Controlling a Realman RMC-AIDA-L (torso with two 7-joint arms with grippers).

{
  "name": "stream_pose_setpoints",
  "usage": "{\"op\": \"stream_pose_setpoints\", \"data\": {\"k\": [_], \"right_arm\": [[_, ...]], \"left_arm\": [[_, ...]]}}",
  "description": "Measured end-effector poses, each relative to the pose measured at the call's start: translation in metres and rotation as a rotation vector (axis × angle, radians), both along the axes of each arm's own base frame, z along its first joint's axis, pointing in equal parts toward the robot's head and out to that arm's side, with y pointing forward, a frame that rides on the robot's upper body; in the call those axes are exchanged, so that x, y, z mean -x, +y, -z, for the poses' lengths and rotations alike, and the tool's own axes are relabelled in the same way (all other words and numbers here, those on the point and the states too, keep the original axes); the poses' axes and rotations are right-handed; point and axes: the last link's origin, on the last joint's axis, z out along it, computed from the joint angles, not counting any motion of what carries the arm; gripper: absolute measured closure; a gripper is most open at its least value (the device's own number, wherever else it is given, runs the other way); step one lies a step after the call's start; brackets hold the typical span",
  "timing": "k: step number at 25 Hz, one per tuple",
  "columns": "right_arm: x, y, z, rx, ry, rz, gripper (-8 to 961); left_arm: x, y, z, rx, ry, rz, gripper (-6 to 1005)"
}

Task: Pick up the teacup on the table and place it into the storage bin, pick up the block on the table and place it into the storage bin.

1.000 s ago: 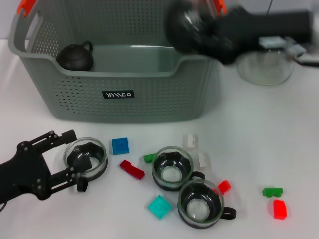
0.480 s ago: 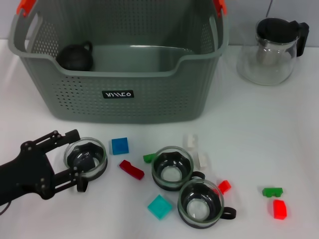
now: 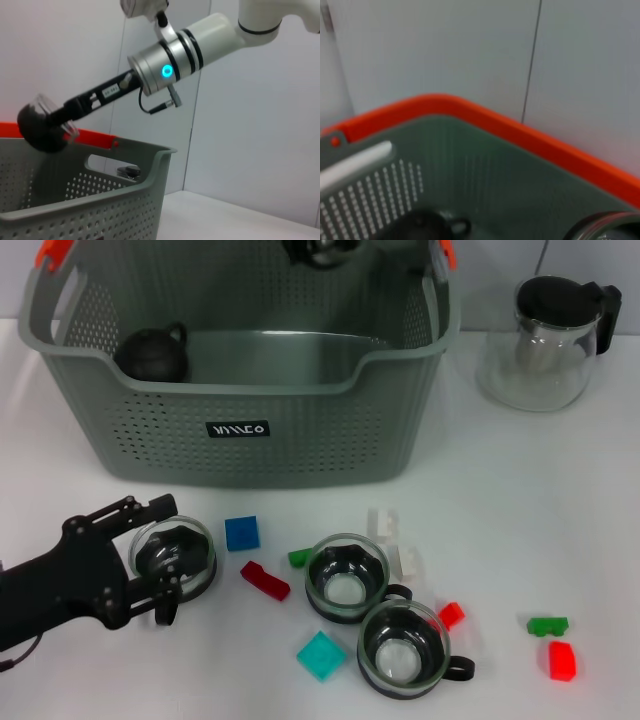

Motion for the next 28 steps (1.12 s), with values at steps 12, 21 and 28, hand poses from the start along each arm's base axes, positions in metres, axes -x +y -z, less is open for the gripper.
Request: {"op": "stream_pose_setpoints", "data": {"k": [12, 21, 28], "right_arm": [[-0.033, -0.009, 0.012, 0.048, -0.072, 0.049, 898], [-0.038, -0.016, 0.017, 0.098, -0.094, 0.059, 897], [-0.041, -0.017, 0.017, 0.109, -0.103, 0.063, 898]], "left_arm": [[-0.002, 0.002, 0.001, 0.005, 0.001, 0.006, 280], [-0.002, 0.002, 0.001, 0.005, 0.002, 0.006, 281], [-0.002, 0.003, 0.001, 0.002, 0.001, 0.006, 281]]}}
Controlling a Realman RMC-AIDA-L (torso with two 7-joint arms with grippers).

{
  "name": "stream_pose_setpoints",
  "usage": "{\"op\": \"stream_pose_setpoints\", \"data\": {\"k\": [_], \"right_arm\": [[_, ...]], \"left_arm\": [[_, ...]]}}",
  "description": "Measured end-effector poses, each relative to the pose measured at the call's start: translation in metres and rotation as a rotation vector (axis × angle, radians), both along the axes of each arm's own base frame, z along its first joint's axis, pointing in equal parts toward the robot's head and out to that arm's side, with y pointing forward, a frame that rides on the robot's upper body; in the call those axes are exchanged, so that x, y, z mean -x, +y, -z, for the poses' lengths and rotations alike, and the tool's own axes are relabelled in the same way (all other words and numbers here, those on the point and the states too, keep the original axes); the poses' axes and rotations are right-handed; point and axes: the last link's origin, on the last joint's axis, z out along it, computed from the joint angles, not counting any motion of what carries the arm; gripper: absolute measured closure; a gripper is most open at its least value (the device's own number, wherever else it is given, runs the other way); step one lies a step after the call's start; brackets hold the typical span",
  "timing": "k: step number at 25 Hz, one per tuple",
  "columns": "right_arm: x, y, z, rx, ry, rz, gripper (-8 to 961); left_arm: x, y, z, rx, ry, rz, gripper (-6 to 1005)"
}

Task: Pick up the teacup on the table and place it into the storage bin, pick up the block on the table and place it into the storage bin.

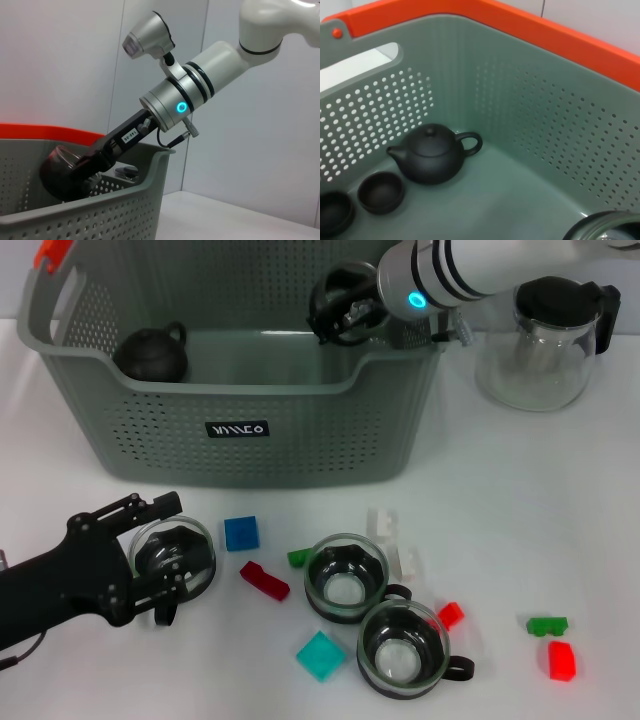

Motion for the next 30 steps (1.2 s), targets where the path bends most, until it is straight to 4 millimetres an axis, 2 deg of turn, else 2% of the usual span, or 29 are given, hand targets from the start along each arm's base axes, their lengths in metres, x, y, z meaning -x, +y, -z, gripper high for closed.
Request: {"op": "stream_pose_setpoints", "data": {"k": [5, 12, 17, 21, 26, 30], "right_arm": [[-0.001, 0.000, 0.000, 0.001, 0.001, 0.007, 898], [-0.005, 0.001, -0.004, -0.017, 0.036, 0.023, 706], [-0.005, 0.002, -0.024, -0.045, 0.141, 0.023, 564], [-0.003, -0.004, -0.055, -0.058, 0.306, -0.018, 503], [-0.016, -0.039, -0.092, -0.006, 0.541, -0.213, 474], [-0.050, -0.078, -0.117, 0.043, 0.655, -0.425, 478]], "left_arm": [[0.000, 0.001, 0.000, -0.002, 0.001, -0.001, 281], [0.001, 0.001, 0.001, -0.004, 0.004, -0.009, 281], [0.001, 0.000, 0.001, -0.006, 0.002, -0.011, 280], [0.001, 0.000, 0.001, -0.007, 0.001, -0.012, 280], [0.001, 0.001, 0.001, -0.007, 0.000, -0.010, 279], [0.001, 0.000, 0.000, -0.009, 0.002, -0.012, 279]]}}
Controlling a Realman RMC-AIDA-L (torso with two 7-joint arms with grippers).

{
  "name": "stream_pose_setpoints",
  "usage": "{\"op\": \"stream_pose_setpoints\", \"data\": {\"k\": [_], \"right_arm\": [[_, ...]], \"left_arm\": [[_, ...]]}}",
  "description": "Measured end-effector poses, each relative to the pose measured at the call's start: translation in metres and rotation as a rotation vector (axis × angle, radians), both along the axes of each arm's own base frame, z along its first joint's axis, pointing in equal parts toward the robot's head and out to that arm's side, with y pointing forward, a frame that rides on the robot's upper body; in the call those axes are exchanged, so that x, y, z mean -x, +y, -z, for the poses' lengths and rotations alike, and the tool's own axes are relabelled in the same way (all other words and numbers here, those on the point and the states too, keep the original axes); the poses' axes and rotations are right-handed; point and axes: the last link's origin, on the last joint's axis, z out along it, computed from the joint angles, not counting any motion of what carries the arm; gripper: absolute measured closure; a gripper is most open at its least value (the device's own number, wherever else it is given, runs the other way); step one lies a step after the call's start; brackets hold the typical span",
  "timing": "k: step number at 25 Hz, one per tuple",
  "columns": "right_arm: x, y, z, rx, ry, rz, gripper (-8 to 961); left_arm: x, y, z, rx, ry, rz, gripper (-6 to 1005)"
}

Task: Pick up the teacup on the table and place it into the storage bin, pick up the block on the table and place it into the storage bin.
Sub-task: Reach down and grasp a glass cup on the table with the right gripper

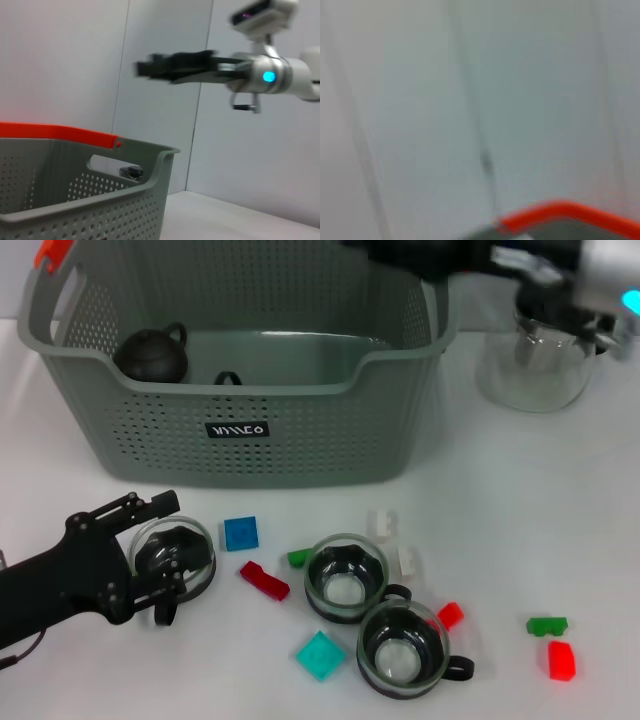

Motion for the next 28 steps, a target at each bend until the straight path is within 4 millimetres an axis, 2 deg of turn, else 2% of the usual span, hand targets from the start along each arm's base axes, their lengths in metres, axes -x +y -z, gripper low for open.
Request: {"op": "stream_pose_setpoints", "data": {"k": [3, 5, 9, 12, 17, 23, 28], "right_arm": [[-0.025, -0.027, -0.015, 0.014, 0.019, -0.095, 479], [-0.041, -0.044, -0.023, 0.076, -0.029, -0.128, 479], [-0.063, -0.078, -0.030, 0.286, -0.238, -0.177, 480], [-0.071, -0.091, -0.028, 0.401, -0.448, -0.123, 480], [-0.064, -0.087, -0.008, 0.448, -0.702, -0.049, 479], [-0.035, -0.084, 0.030, 0.532, -0.931, -0.138, 479], [-0.021, -0.090, 0.052, 0.597, -1.026, -0.214, 479]], "left_arm": [[0.000, 0.001, -0.001, -0.001, 0.003, 0.000, 280], [0.000, 0.001, -0.002, -0.002, 0.004, 0.001, 280], [0.002, 0.000, -0.002, -0.002, 0.006, -0.002, 280], [0.002, 0.000, -0.003, 0.001, 0.005, -0.007, 280], [0.001, 0.002, -0.003, 0.006, -0.001, -0.008, 280], [0.001, 0.002, -0.003, 0.006, -0.001, -0.008, 280], [0.002, 0.000, -0.003, 0.004, -0.002, -0.014, 280]]}}
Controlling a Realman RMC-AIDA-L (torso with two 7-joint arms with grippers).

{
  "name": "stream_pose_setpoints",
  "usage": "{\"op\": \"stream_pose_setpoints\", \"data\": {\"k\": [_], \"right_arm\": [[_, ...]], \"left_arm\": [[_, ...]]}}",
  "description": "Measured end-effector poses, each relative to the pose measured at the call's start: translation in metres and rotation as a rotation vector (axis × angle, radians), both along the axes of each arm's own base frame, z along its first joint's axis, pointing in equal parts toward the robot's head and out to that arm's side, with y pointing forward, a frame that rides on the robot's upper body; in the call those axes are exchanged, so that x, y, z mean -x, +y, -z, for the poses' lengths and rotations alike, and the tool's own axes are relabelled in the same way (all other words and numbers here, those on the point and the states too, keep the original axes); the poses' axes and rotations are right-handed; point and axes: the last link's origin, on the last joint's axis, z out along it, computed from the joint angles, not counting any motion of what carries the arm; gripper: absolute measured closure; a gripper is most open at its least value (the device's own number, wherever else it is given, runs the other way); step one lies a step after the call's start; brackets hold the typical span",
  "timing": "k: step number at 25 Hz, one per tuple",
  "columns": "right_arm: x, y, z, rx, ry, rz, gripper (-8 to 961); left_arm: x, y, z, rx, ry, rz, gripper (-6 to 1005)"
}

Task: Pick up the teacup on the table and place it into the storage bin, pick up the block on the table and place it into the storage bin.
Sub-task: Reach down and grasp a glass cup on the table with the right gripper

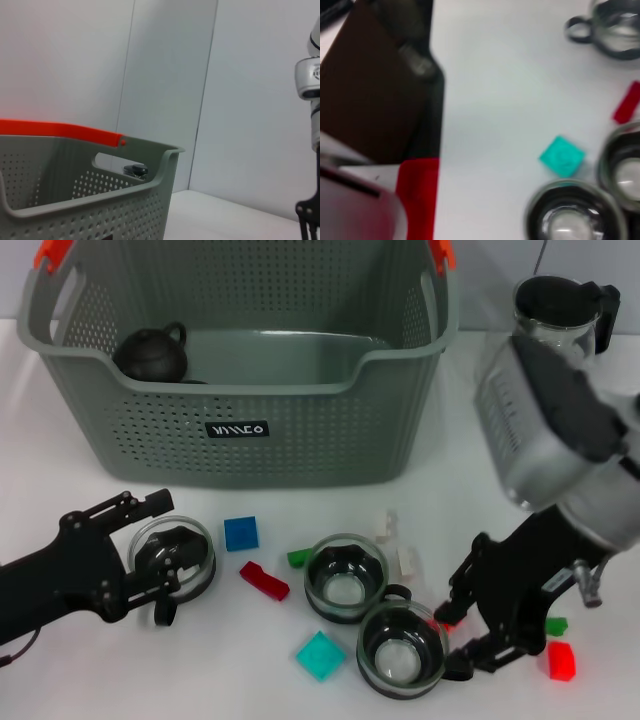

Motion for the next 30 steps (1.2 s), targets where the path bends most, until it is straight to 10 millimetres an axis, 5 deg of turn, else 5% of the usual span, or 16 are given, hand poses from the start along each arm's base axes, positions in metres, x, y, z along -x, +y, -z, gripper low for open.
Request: {"op": "stream_pose_setpoints", "data": {"k": [13, 30], "right_arm": [[0.007, -0.015, 0.041, 0.091, -0.062, -0.139, 480], [-0.012, -0.020, 0.068, 0.101, -0.137, -0.160, 531]], "left_arm": [[0.000, 0.002, 0.002, -0.002, 0.005, -0.007, 280], [0.001, 0.001, 0.002, -0.002, 0.004, -0.009, 281]]}}
